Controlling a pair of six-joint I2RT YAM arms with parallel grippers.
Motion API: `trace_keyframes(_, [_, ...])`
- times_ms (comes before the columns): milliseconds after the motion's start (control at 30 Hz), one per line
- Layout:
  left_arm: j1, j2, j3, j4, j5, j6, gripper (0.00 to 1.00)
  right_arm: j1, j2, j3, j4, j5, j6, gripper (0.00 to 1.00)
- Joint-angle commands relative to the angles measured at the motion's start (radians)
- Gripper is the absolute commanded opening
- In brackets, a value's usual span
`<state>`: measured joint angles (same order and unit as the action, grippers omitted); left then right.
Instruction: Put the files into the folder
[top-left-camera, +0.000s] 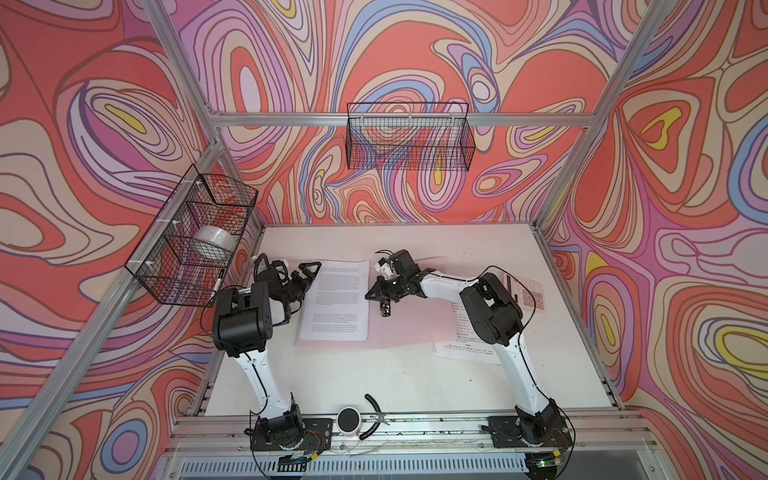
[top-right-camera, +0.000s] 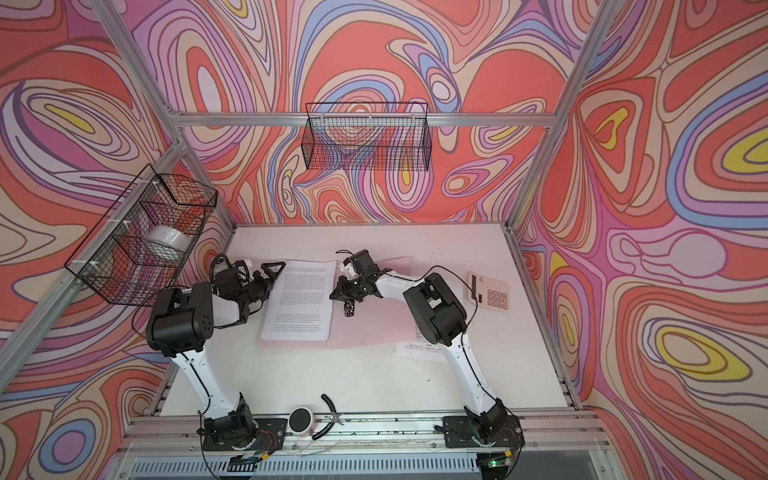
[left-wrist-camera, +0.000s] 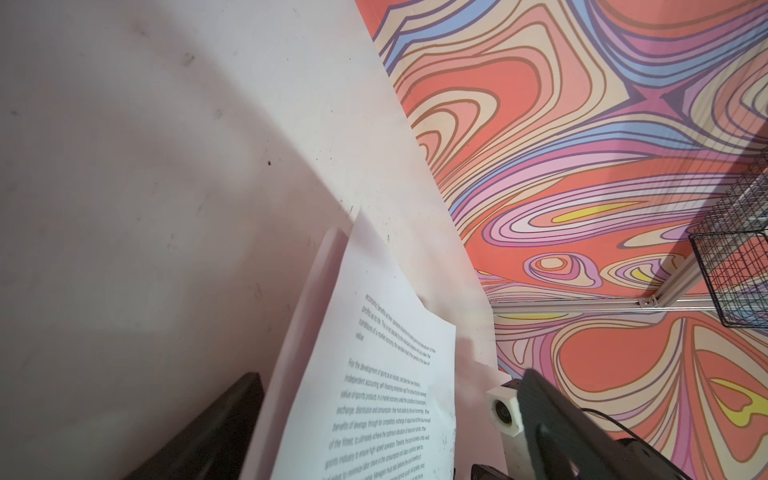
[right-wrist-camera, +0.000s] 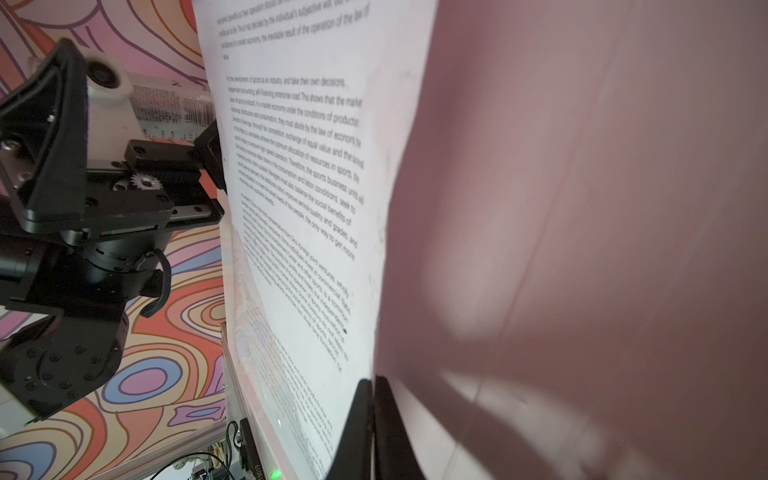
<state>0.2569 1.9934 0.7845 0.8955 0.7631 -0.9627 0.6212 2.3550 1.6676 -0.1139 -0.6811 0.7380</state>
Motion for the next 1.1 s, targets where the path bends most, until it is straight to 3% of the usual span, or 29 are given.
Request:
trace_keyframes(0, [0.008,0.018,0.009,0.033,0.016,-0.002,0.96,-0.004,0.017,0.045,0.002,-0.038,-0.013,0.00])
trace_keyframes(100, [0.009,0.018,0.009,0.034,0.016,-0.002,0.96,-0.003,0.017,0.037,0.015,-0.051,-0.005,0.25])
trace_keyframes(233, [0.008,0.020,0.009,0.036,0.016,-0.003,0.96,0.002,0.008,0.012,0.032,-0.055,0.004,0.29])
trace_keyframes(533, [0.008,0.020,0.005,0.043,0.018,-0.007,0.96,0.035,0.030,0.006,0.064,-0.056,0.038,0.27])
trace_keyframes(667, [0.009,0.021,0.005,0.043,0.018,-0.007,0.96,0.035,0.028,0.005,0.049,-0.040,0.041,0.00])
trace_keyframes(1067, [0.008,0.018,0.004,0.040,0.017,-0.007,0.96,0.011,-0.029,-0.030,0.018,-0.011,-0.018,0.00])
